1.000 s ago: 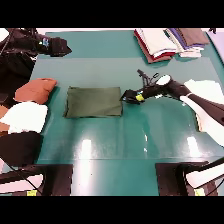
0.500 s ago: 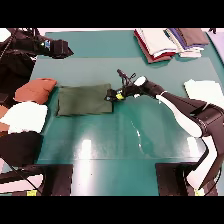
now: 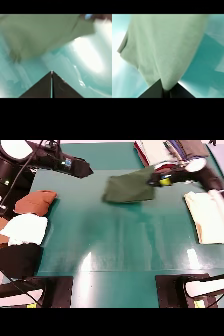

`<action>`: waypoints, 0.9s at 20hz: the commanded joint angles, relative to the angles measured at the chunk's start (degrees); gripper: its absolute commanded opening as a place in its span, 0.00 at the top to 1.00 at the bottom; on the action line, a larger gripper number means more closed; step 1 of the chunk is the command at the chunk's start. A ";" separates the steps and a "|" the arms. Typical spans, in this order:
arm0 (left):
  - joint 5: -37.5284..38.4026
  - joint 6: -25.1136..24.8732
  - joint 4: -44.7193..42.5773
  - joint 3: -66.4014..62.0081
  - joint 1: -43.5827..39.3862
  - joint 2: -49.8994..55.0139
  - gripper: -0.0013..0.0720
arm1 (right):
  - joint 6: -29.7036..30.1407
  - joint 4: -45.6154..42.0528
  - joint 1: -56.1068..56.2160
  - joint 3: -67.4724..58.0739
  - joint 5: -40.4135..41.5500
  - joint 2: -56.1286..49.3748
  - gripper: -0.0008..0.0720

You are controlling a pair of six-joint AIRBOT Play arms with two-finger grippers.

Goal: Fold the shirts.

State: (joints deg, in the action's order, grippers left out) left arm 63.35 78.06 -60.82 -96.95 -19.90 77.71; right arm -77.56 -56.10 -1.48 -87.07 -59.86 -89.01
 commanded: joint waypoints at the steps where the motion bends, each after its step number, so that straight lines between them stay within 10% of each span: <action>1: -1.42 -0.50 -0.11 0.00 -2.67 0.02 0.95 | -1.51 -6.95 -14.73 -0.09 -7.58 6.38 0.97; 18: -4.33 1.57 -0.07 0.00 -2.67 0.02 0.95 | 0.76 -2.05 -37.00 -9.35 -0.79 8.02 0.97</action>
State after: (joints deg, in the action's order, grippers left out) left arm 59.11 79.59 -60.86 -96.95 -22.57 77.71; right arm -77.03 -58.50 -38.04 -93.36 -58.96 -81.03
